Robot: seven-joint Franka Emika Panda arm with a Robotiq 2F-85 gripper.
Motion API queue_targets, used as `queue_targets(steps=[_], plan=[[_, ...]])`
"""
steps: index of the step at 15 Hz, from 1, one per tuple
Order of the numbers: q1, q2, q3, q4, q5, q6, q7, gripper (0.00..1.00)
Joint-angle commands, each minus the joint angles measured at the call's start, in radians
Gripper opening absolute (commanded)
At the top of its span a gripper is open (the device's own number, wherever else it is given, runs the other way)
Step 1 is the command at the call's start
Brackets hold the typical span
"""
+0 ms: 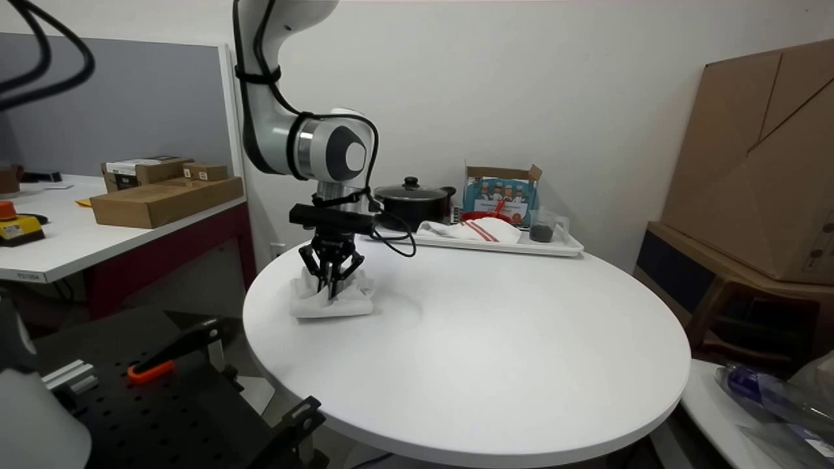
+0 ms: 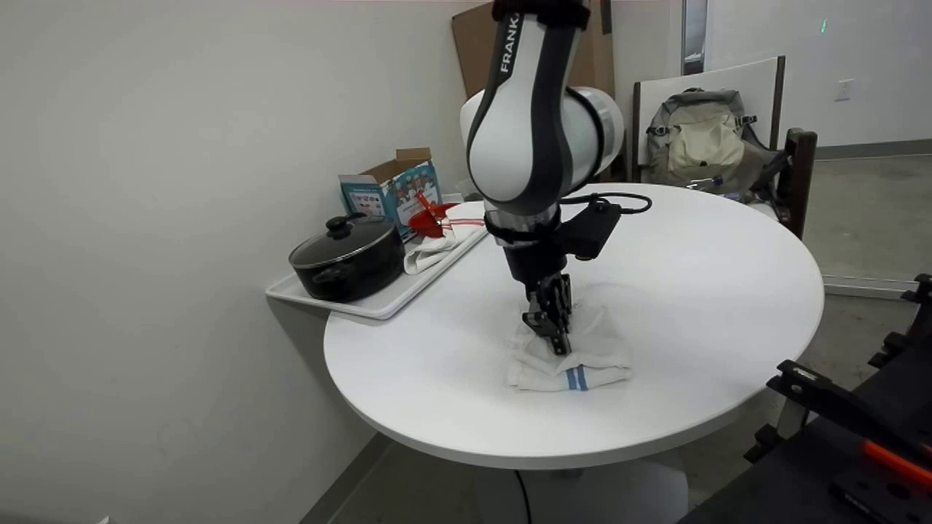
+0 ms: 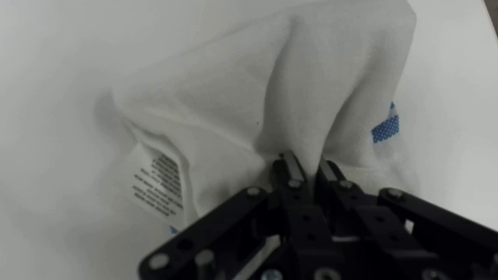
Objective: Wipe the table with the cloth
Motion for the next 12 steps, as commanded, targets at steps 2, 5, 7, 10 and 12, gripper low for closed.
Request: queue_targets(steps=[2,5,7,10,12], plan=[[0.015,0.202,-0.032,0.231,0.034,-0.049,0.004,0.03],[0.008,0.226,-0.041,0.314,0.043,-0.089,-0.005,0.03],[0.002,0.237,-0.055,0.356,0.036,-0.105,-0.011,0.03],[-0.027,0.238,-0.078,0.386,0.034,-0.111,-0.025,0.03],[-0.052,0.237,-0.100,0.395,0.032,-0.110,-0.030,0.03]])
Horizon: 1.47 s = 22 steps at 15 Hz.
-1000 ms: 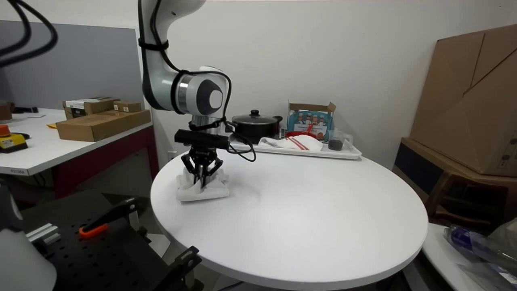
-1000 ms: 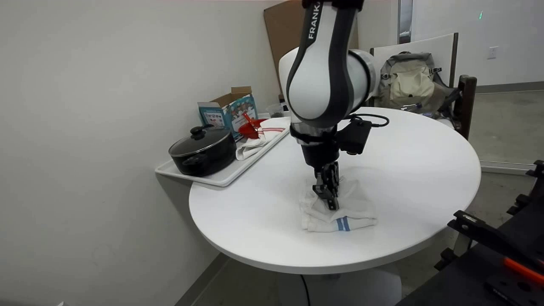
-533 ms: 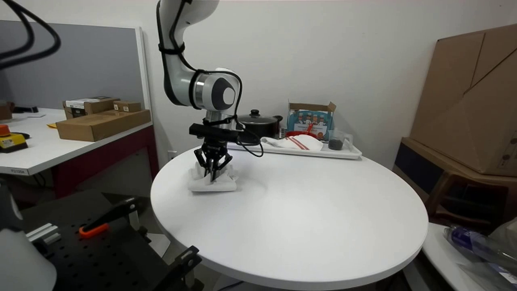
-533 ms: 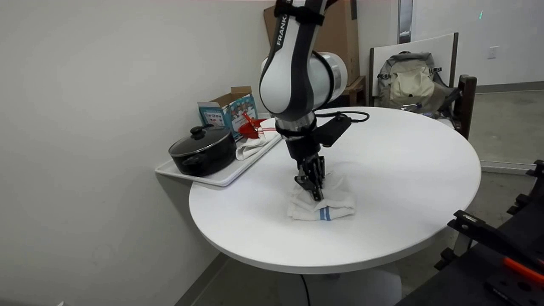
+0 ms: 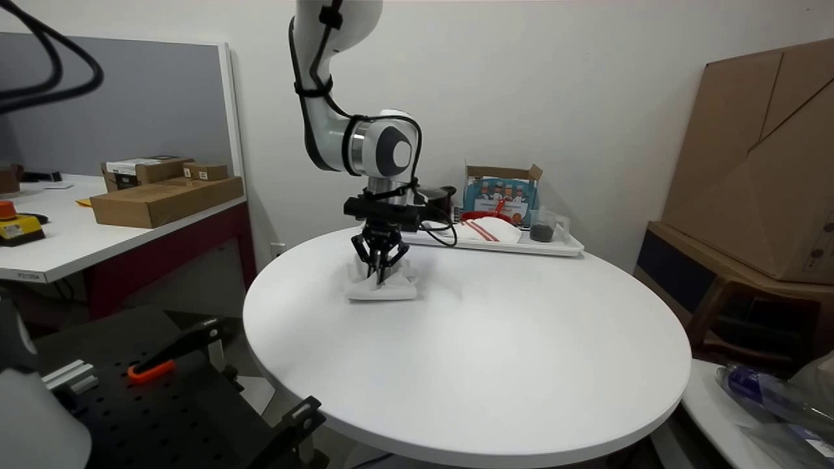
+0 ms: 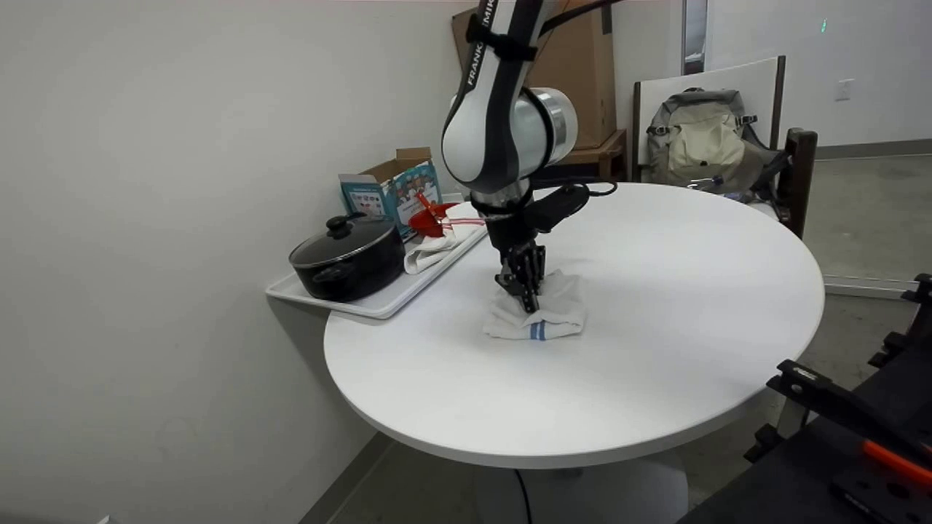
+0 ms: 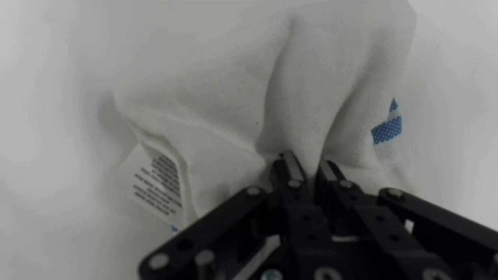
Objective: Wipe the table with the cloth
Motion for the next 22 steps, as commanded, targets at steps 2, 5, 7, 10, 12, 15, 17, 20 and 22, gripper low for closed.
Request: queue_targets(steps=[2,5,7,10,12,15,17,20,22], plan=[[-0.061,0.089,-0.065,0.074,-0.008,0.017,-0.033,0.03],[-0.118,0.073,-0.096,0.067,-0.005,0.019,-0.045,0.03],[-0.162,0.057,-0.116,0.045,-0.006,0.030,-0.063,0.03],[-0.218,0.031,-0.138,-0.003,-0.010,0.044,-0.092,0.03],[-0.251,0.006,-0.140,-0.052,-0.008,0.052,-0.117,0.03],[-0.280,-0.056,-0.120,-0.172,-0.012,0.086,-0.173,0.03],[-0.283,-0.104,-0.097,-0.276,-0.024,0.119,-0.229,0.03],[-0.273,-0.165,-0.055,-0.409,-0.043,0.153,-0.305,0.03],[-0.256,-0.196,-0.020,-0.490,-0.055,0.180,-0.337,0.03]])
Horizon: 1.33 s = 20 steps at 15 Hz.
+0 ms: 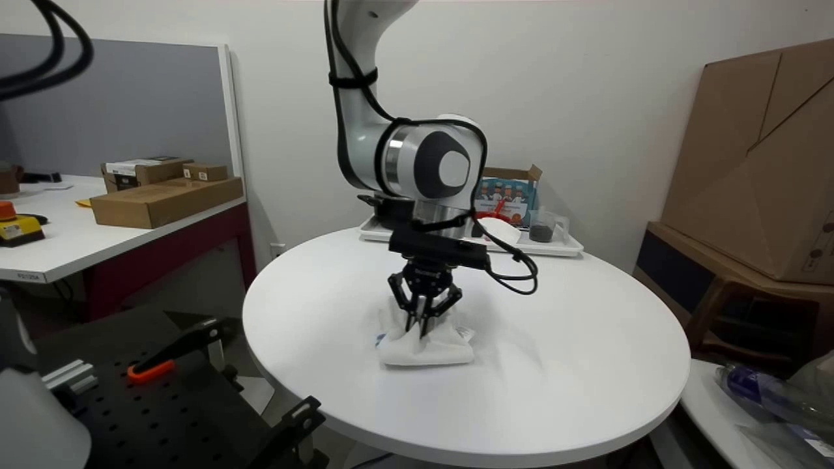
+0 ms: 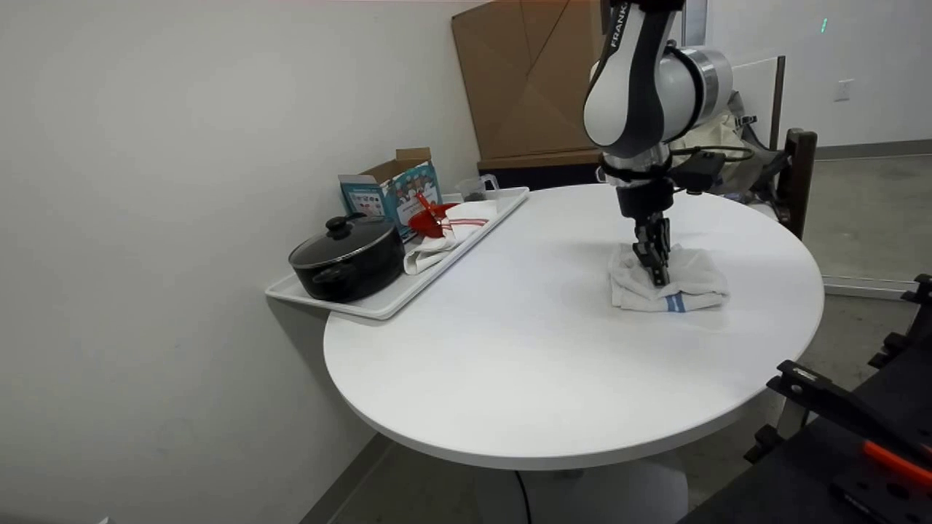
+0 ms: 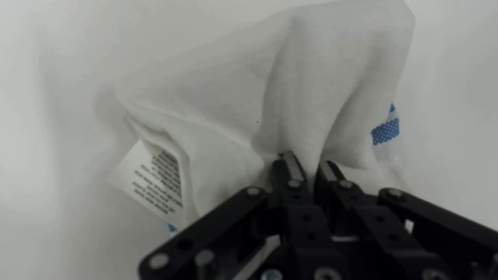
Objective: Wipe the table with the cloth
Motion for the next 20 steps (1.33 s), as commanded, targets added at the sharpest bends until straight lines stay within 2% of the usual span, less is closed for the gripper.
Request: queue_targets(steps=[1,4,7,12,15,20], plan=[[0.028,-0.035,0.063,-0.183,-0.026,0.076,-0.064,0.03],[0.101,-0.040,0.112,-0.250,-0.063,0.103,-0.057,0.03],[0.209,-0.032,0.148,-0.275,-0.095,0.132,-0.005,0.03],[0.357,-0.040,0.229,-0.212,-0.083,0.143,0.061,0.03],[0.385,-0.025,0.261,-0.109,-0.059,0.126,0.081,0.03],[0.342,0.023,0.218,0.098,-0.031,0.088,0.080,0.03]])
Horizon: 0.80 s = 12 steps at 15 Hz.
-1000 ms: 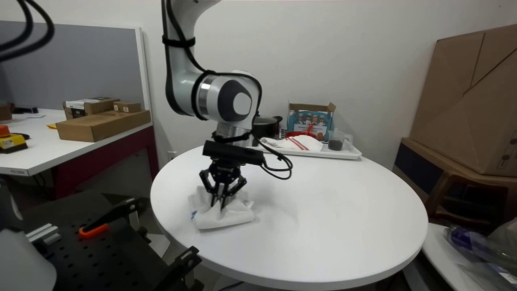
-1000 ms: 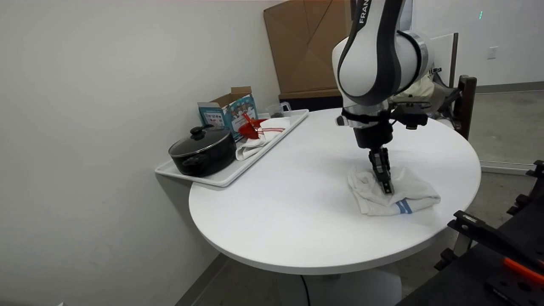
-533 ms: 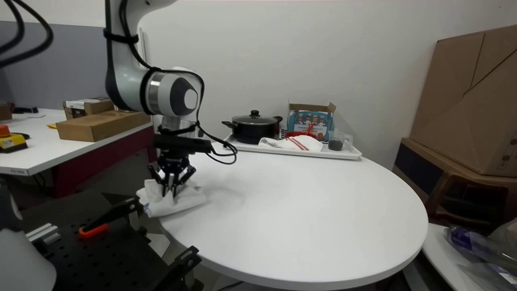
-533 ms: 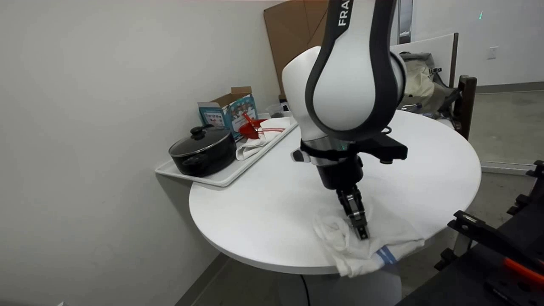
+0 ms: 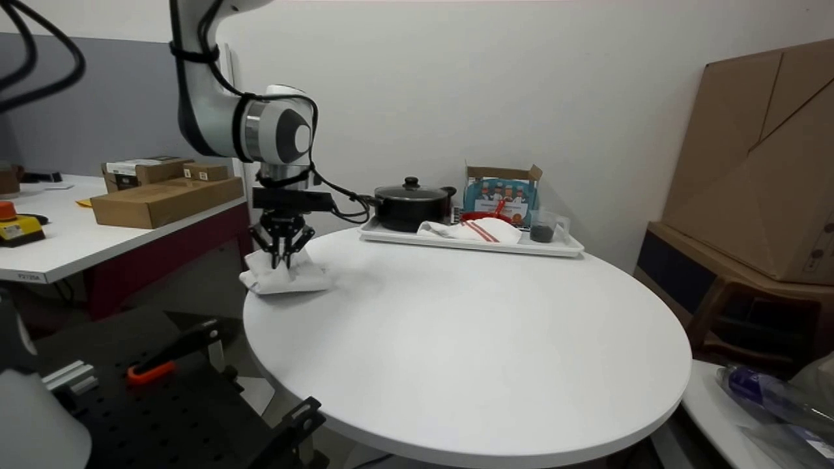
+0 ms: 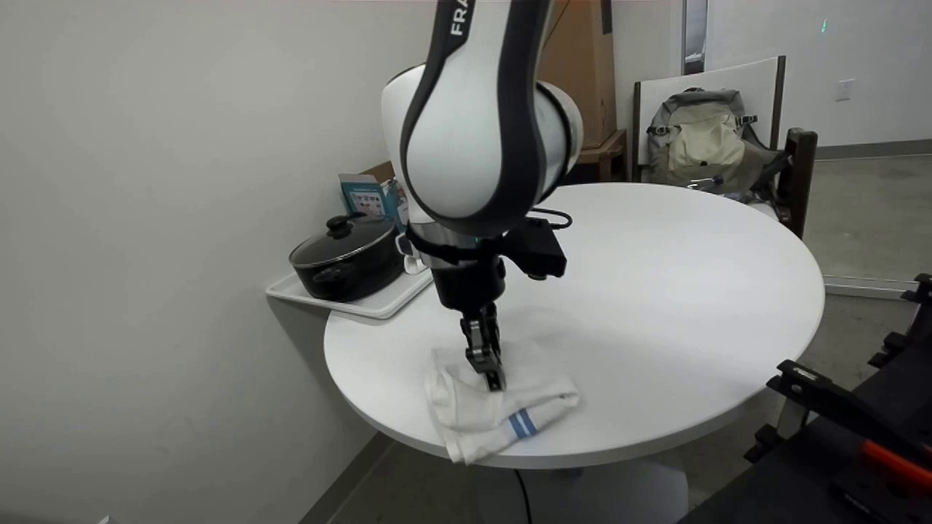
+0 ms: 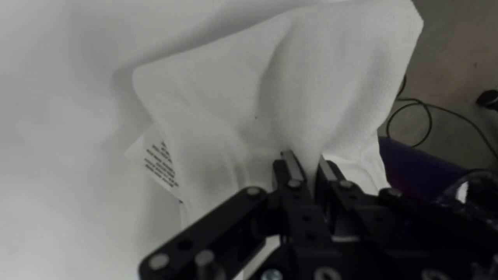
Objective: Wipe the table with the cloth
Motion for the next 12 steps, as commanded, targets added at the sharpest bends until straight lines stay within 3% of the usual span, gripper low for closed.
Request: queue_targets(steps=[1,8,12], plan=[[-0.046,0.064,-0.042,0.152,0.026,-0.036,-0.003,0.03],[-0.119,0.210,-0.191,0.289,0.010,-0.077,0.034,0.03],[-0.182,0.227,-0.232,0.309,0.023,-0.110,0.048,0.03]])
